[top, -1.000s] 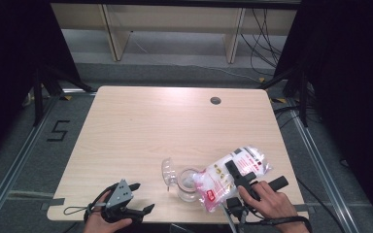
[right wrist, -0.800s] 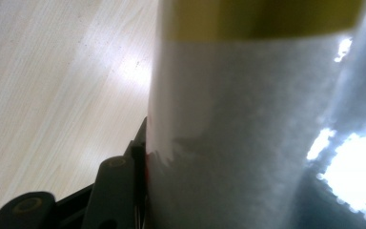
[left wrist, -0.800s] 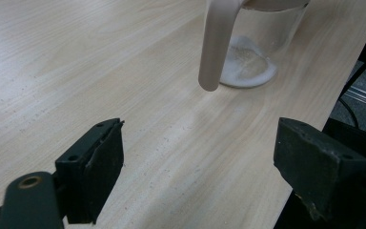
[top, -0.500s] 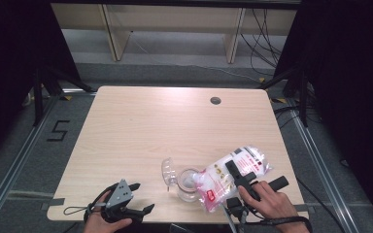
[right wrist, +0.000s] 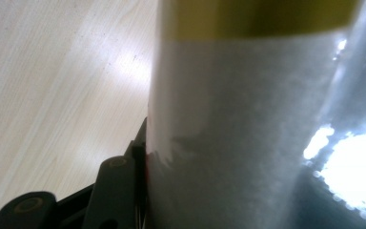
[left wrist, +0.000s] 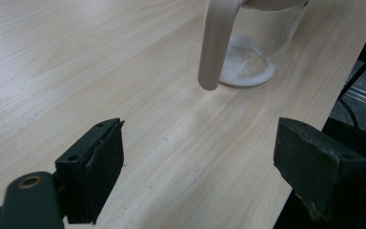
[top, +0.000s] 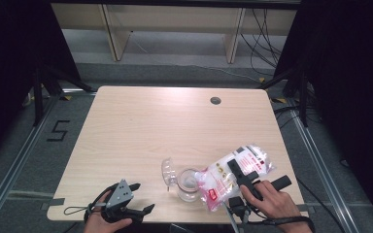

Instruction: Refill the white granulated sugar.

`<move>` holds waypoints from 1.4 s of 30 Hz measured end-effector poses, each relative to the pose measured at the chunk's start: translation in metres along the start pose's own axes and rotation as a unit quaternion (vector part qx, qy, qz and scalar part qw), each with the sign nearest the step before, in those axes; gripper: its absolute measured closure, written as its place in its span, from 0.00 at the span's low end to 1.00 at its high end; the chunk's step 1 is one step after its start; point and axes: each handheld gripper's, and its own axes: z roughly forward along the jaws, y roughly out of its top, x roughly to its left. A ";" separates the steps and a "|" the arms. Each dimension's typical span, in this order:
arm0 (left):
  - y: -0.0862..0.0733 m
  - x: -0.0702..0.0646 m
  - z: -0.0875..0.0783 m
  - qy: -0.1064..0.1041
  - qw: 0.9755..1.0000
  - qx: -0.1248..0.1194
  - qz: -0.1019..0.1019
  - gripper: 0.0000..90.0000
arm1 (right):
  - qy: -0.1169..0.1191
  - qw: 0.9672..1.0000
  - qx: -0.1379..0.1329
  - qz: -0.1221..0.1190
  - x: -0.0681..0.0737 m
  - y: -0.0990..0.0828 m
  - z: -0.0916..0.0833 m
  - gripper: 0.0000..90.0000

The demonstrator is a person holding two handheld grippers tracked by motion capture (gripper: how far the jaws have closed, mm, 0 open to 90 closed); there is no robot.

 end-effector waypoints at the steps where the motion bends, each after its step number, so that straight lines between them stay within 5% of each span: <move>1: 0.000 0.000 0.000 0.002 1.000 -0.002 0.000 0.19 | 0.001 1.000 0.001 0.000 0.000 0.000 0.000 0.61; 9: 0.000 0.000 0.000 0.000 1.000 -0.001 0.000 0.19 | 0.003 1.000 0.008 0.013 0.002 -0.001 -0.001 0.61; 14: 0.000 0.000 0.000 0.000 1.000 -0.001 0.000 0.19 | 0.005 1.000 0.012 -0.014 -0.001 -0.001 -0.002 0.61; 19: 0.000 0.000 0.000 0.000 1.000 0.000 0.000 0.19 | 0.005 1.000 0.006 -0.007 0.001 0.000 -0.001 0.62; 20: 0.000 0.000 0.000 0.002 1.000 -0.002 0.000 0.19 | 0.002 1.000 0.002 -0.029 -0.002 0.000 0.000 0.62; 22: 0.000 0.000 0.000 0.000 1.000 0.000 0.000 0.19 | 0.005 1.000 0.007 -0.005 0.001 0.001 -0.001 0.62; 29: 0.000 0.000 0.000 0.002 1.000 -0.002 0.000 0.19 | 0.004 1.000 0.005 -0.005 0.000 0.001 -0.001 0.62; 30: 0.000 0.000 0.000 0.000 1.000 -0.001 0.001 0.19 | 0.001 1.000 0.000 -0.025 -0.002 0.000 0.000 0.62; 32: 0.000 0.000 0.000 0.001 1.000 -0.001 0.000 0.19 | 0.003 1.000 0.004 0.000 0.000 0.001 -0.001 0.62; 33: 0.000 0.000 0.000 0.000 1.000 0.000 0.000 0.19 | 0.002 1.000 -0.001 -0.019 -0.002 0.000 0.000 0.62; 35: 0.000 0.000 0.000 0.000 1.000 -0.001 0.000 0.19 | 0.003 1.000 -0.002 -0.022 -0.002 0.000 0.000 0.62; 36: 0.000 0.000 0.000 0.000 1.000 -0.001 0.000 0.19 | 0.006 1.000 0.003 -0.004 0.001 0.001 -0.001 0.62; 37: 0.000 0.000 0.000 0.000 1.000 -0.001 0.001 0.19 | 0.009 1.000 0.008 -0.020 -0.001 0.001 -0.002 0.62; 42: 0.000 0.000 0.000 0.000 1.000 -0.001 0.000 0.19 | 0.002 1.000 -0.002 -0.021 -0.002 0.000 0.000 0.62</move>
